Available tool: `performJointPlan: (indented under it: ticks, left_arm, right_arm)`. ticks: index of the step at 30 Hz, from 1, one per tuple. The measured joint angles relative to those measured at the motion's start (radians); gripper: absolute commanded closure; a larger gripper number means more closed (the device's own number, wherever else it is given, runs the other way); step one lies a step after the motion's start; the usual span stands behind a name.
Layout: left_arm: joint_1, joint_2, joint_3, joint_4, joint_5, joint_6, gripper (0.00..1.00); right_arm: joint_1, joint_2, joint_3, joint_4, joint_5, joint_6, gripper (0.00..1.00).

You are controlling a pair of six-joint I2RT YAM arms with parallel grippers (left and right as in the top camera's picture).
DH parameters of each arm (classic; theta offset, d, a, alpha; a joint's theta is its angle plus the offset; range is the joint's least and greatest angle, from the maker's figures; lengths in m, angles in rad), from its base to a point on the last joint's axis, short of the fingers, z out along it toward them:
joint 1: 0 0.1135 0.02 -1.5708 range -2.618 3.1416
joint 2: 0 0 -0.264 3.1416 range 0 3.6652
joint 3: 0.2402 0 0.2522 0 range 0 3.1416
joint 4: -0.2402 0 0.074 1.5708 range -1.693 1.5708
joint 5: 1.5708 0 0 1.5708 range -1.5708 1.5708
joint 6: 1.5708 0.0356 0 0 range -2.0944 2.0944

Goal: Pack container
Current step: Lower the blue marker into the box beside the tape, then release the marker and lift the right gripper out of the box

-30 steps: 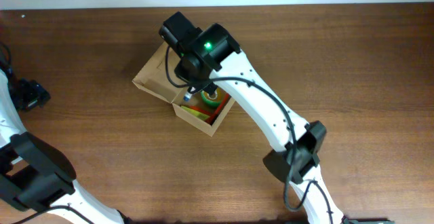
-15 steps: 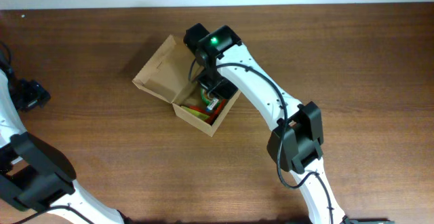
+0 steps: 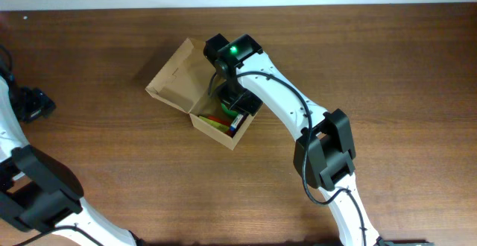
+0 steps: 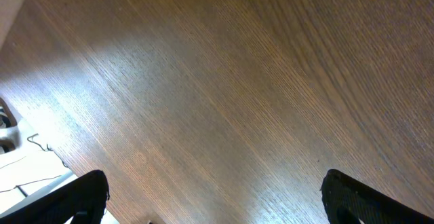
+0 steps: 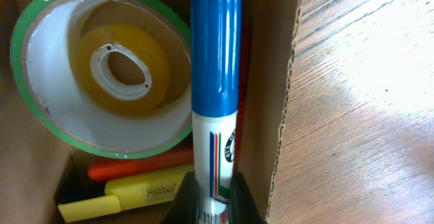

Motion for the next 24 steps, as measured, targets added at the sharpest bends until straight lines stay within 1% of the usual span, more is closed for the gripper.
performJointPlan:
  ticks: [2, 4, 7, 10, 14, 15, 18, 21, 24]
  left_arm:
    - [0.000, 0.000, 0.000, 0.000, 0.000, 0.000, 0.00]
    - [0.000, 0.000, 0.000, 0.000, 0.000, 0.000, 0.00]
    - [0.000, 0.000, 0.000, 0.000, 0.000, 0.000, 0.00]
    - [0.000, 0.000, 0.000, 0.000, 0.000, 0.000, 0.00]
    - [0.000, 0.000, 0.000, 0.000, 0.000, 0.000, 0.00]
    - [0.000, 0.000, 0.000, 0.000, 0.000, 0.000, 0.00]
    - [0.000, 0.000, 0.000, 0.000, 0.000, 0.000, 0.00]
    - [0.000, 0.000, 0.000, 0.000, 0.000, 0.000, 0.00]
    - [0.000, 0.000, 0.000, 0.000, 0.000, 0.000, 0.00]
  right_arm:
    - [0.000, 0.000, -0.003, -0.002, 0.000, -0.002, 0.89]
    - [0.000, 0.000, -0.006, -0.003, 0.000, -0.007, 0.87]
    - [0.000, 0.000, -0.006, -0.003, 0.000, -0.011, 0.75]
    - [0.000, 0.000, -0.006, -0.002, 0.001, -0.014, 0.73]
    - [0.000, 0.000, -0.006, -0.002, 0.001, -0.013, 0.73]
    - [0.000, 0.000, -0.006, -0.002, 0.001, -0.013, 0.77]
    - [0.000, 0.000, -0.006, 0.026, 0.004, -0.022, 0.82]
    - [0.000, 0.000, -0.006, 0.044, 0.005, -0.047, 0.96]
    - [0.000, 0.000, -0.006, 0.110, 0.006, -0.114, 0.96]
